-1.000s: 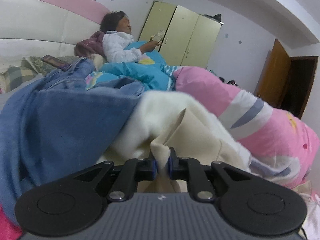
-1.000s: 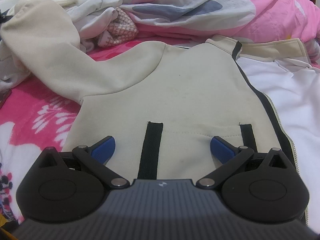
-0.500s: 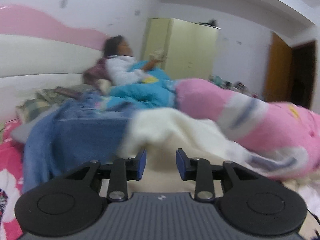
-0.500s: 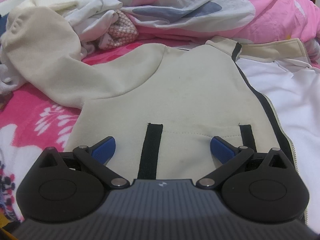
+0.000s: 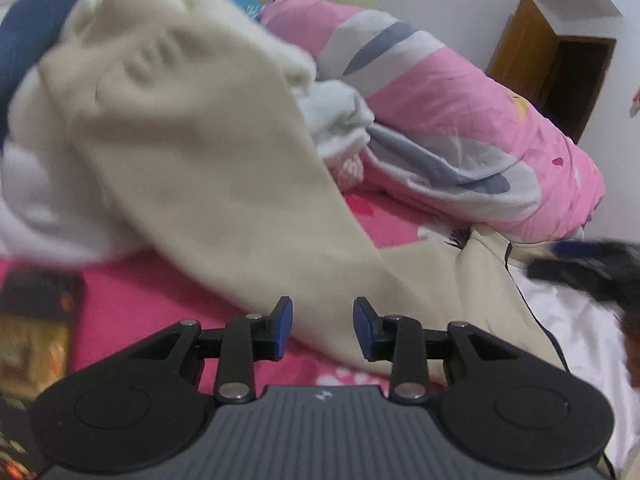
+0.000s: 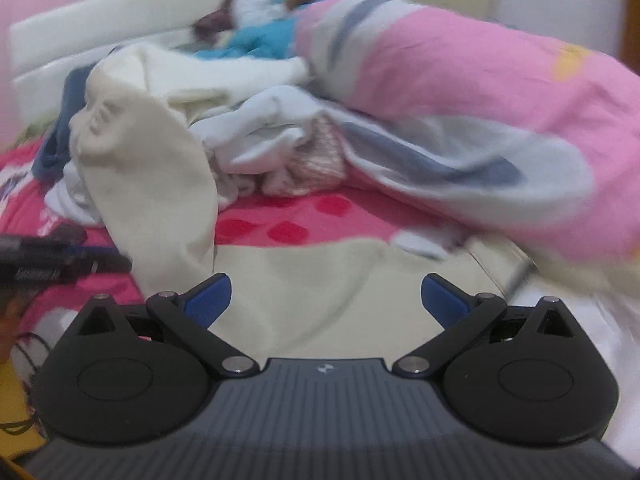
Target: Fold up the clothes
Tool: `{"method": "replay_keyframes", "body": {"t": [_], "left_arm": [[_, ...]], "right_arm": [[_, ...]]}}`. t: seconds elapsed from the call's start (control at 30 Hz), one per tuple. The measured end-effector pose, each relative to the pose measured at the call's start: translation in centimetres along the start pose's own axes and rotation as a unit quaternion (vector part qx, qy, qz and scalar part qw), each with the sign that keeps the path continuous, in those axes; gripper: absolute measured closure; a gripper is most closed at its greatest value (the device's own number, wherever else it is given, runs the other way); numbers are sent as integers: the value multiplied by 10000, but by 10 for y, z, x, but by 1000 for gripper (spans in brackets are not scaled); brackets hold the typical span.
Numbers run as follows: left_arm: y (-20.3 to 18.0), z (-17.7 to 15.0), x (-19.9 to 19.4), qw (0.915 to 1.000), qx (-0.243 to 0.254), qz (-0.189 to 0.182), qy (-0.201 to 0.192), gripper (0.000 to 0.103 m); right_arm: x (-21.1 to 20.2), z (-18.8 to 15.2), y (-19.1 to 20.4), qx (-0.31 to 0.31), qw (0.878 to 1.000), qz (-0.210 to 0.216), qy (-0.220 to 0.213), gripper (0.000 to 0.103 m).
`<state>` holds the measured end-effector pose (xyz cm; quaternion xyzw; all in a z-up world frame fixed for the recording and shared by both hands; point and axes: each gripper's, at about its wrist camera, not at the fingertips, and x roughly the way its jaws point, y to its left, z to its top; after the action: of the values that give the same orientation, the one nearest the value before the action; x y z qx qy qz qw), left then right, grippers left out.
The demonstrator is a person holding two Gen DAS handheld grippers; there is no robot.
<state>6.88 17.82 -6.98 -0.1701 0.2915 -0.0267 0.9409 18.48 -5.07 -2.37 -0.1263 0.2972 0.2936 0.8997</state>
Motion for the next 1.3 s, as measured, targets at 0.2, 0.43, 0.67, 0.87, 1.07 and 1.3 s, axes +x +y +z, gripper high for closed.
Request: {"method": "replay_keyframes", "body": {"t": [0.2,0.43,0.67,0.87,1.07,1.3], "left_arm": [[-7,-14,2,9980,502,43,-393,69],[-18,-13,22,9921,1121,176,-533,68],[-19,-12,39,9902,1298,446,-260,68],[-19,-15,43,9890,1321,657,-67,68],[-22,-17,41,9876,1363,772,-12,67],[-21,-15,41,9877,1328,825,55,67]], "right_arm": [[93,29,-7,-697,9907,1030,554,30],[151,38,13,-1695,9622,1783,1168,35],[169,39,21,-1806,9483,1996,1680,53],[131,36,35,-1959,9651,1402,1031,98],[130,32,24,-1588,9852,256,594,99],[163,7,15,-1061,9915,-317,683,96]]}}
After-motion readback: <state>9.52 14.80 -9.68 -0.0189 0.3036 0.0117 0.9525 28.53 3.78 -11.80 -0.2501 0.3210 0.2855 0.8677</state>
